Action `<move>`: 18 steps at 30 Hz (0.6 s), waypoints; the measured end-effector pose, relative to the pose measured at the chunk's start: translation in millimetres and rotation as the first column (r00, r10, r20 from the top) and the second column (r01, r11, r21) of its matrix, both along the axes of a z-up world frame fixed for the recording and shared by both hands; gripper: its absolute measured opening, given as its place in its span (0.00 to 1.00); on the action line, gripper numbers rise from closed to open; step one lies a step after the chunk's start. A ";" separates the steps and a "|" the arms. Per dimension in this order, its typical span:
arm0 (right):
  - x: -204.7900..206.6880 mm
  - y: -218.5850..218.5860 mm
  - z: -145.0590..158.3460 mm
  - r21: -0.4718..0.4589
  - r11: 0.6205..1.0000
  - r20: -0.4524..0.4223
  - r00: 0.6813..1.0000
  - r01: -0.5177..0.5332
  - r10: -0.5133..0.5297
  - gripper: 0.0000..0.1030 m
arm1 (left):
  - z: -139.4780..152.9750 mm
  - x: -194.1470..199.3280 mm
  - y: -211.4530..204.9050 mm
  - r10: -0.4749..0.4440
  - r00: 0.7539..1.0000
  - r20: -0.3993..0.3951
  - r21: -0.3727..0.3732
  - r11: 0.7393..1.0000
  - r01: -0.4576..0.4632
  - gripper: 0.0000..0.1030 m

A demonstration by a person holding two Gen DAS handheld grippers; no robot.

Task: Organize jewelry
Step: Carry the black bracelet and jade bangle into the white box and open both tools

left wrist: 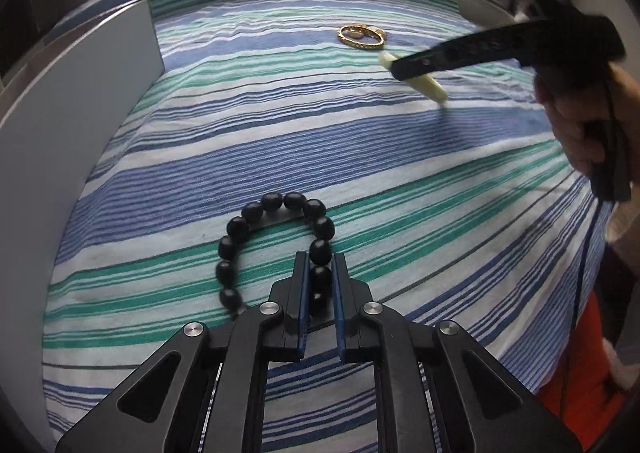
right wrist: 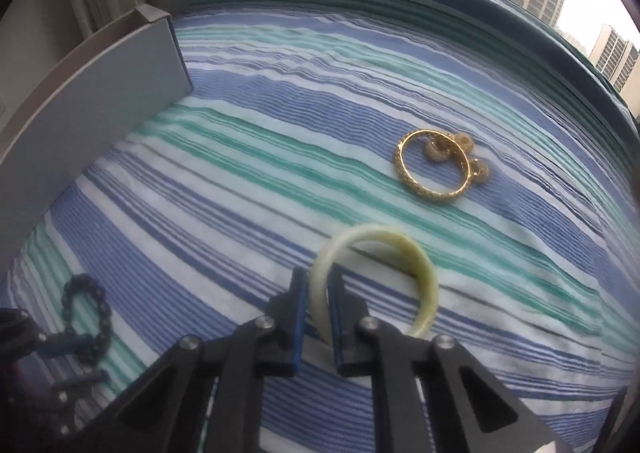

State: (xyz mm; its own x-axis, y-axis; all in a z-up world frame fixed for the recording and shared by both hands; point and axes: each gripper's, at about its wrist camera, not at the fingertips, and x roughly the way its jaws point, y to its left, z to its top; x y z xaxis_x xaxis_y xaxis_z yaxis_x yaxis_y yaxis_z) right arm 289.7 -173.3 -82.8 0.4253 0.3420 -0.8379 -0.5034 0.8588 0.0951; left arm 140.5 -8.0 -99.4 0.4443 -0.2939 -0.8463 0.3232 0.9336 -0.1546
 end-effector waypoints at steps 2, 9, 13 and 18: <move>-22.6 -22.0 12.4 0.131 0.991 -0.027 1.000 0.016 -0.012 0.11 | -0.5 -1.0 13.1 0.042 0.998 -0.041 -0.083 0.996 -0.046 0.08; -70.1 -77.3 18.8 0.387 0.919 -0.157 0.987 0.079 -0.019 0.11 | 20.8 -17.9 58.3 0.128 0.984 -0.127 -0.399 0.901 -0.169 0.08; -77.4 -66.5 28.4 0.424 0.904 -0.160 0.987 0.052 0.018 0.11 | 52.5 -26.9 93.9 0.197 0.971 -0.135 -0.552 0.799 -0.239 0.08; -76.4 -16.8 66.8 0.467 0.883 -0.084 0.991 -0.050 0.100 0.11 | 110.0 -50.4 156.4 0.317 0.946 -0.067 -0.666 0.692 -0.279 0.08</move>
State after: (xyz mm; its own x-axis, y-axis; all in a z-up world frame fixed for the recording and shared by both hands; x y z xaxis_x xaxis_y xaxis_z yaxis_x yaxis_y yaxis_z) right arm 213.3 -190.0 -16.0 0.3030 0.7289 -0.6139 -0.5301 0.6643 0.5270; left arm 90.1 148.3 10.7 0.6418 -0.6112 -0.4631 0.0708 0.6485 -0.7579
